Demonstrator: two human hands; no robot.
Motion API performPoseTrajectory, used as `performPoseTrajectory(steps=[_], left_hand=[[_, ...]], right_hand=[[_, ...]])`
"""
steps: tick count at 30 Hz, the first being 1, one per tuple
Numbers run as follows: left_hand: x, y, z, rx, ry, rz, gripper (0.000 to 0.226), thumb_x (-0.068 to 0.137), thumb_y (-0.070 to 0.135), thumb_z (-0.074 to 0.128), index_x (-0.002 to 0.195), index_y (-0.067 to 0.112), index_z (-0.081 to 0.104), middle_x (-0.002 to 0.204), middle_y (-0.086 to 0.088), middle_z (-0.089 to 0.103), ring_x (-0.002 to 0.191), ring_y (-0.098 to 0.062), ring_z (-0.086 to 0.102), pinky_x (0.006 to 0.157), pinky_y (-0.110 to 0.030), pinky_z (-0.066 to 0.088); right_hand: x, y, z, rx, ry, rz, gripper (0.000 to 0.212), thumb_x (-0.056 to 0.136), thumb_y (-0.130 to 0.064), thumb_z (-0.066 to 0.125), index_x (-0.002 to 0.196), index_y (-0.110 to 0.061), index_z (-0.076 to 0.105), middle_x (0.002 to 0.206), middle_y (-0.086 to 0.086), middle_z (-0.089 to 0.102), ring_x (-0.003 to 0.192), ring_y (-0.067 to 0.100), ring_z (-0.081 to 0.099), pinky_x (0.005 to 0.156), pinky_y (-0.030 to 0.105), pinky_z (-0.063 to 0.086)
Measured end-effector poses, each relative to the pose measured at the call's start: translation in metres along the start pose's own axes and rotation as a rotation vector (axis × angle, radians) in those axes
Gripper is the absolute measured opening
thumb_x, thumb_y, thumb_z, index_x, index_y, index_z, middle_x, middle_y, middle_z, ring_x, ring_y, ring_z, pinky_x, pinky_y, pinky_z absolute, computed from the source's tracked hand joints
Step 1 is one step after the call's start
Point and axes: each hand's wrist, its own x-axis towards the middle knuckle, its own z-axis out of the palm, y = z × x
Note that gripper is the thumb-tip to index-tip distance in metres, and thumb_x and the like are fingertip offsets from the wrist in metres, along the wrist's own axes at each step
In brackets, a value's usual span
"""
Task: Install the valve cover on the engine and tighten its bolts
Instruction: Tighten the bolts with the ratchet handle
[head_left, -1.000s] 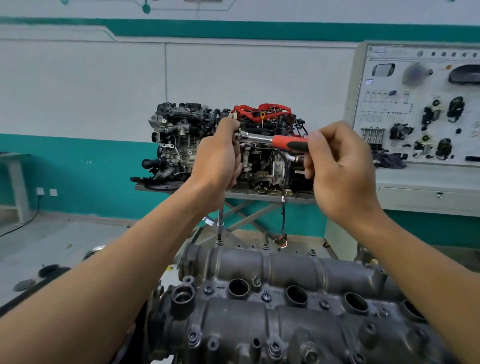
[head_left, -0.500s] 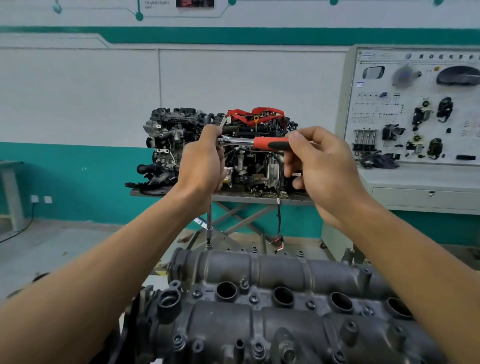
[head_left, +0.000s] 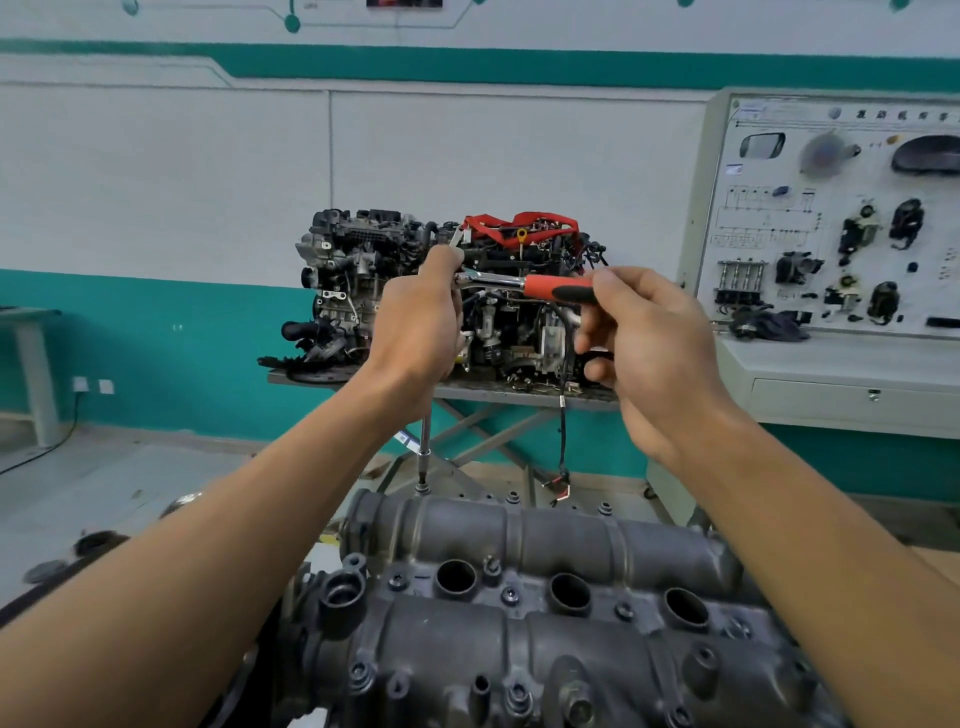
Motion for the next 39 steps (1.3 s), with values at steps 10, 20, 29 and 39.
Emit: performPoseTrajectory(steps=[10, 20, 29, 39], left_hand=[[0.009, 0.01, -0.007, -0.029, -0.029, -0.042, 0.061, 0.093, 0.043, 0.046, 0.037, 0.025, 0.032, 0.042, 0.009, 0.025, 0.038, -0.014, 0.017, 0.037, -0.021, 0.018], [-0.004, 0.029, 0.021, -0.202, -0.036, -0.043, 0.059, 0.098, 0.038, 0.045, 0.042, 0.027, 0.028, 0.043, 0.007, 0.022, 0.039, -0.015, 0.014, 0.038, -0.021, 0.015], [-0.016, 0.007, 0.068, -0.073, -0.022, -0.081, 0.053, 0.099, 0.041, 0.045, 0.054, 0.023, 0.024, 0.047, 0.005, 0.023, 0.041, -0.015, 0.016, 0.048, -0.031, 0.016], [-0.012, -0.004, 0.063, -0.063, 0.039, -0.101, 0.049, 0.097, 0.04, 0.047, 0.057, 0.022, 0.025, 0.05, 0.003, 0.023, 0.049, -0.018, 0.015, 0.057, -0.041, 0.012]], right_hand=[[0.013, 0.04, 0.001, 0.175, -0.281, 0.03, 0.044, 0.085, -0.048, 0.059, 0.102, -0.007, 0.058, 0.066, 0.0, 0.058, 0.053, 0.013, 0.049, 0.045, 0.023, 0.035], [0.012, 0.013, -0.008, 0.18, -0.309, 0.001, 0.049, 0.078, -0.051, 0.063, 0.108, -0.012, 0.058, 0.068, -0.002, 0.06, 0.055, 0.011, 0.047, 0.049, 0.026, 0.029], [0.0, -0.003, -0.048, 0.166, 0.075, -0.102, 0.003, 0.099, -0.016, 0.057, 0.098, -0.014, 0.059, 0.065, 0.001, 0.056, 0.048, 0.014, 0.046, 0.04, 0.022, 0.033], [0.0, 0.0, -0.046, 0.109, 0.055, -0.06, 0.006, 0.098, -0.014, 0.059, 0.093, -0.014, 0.061, 0.064, 0.002, 0.058, 0.05, 0.014, 0.05, 0.041, 0.023, 0.035]])
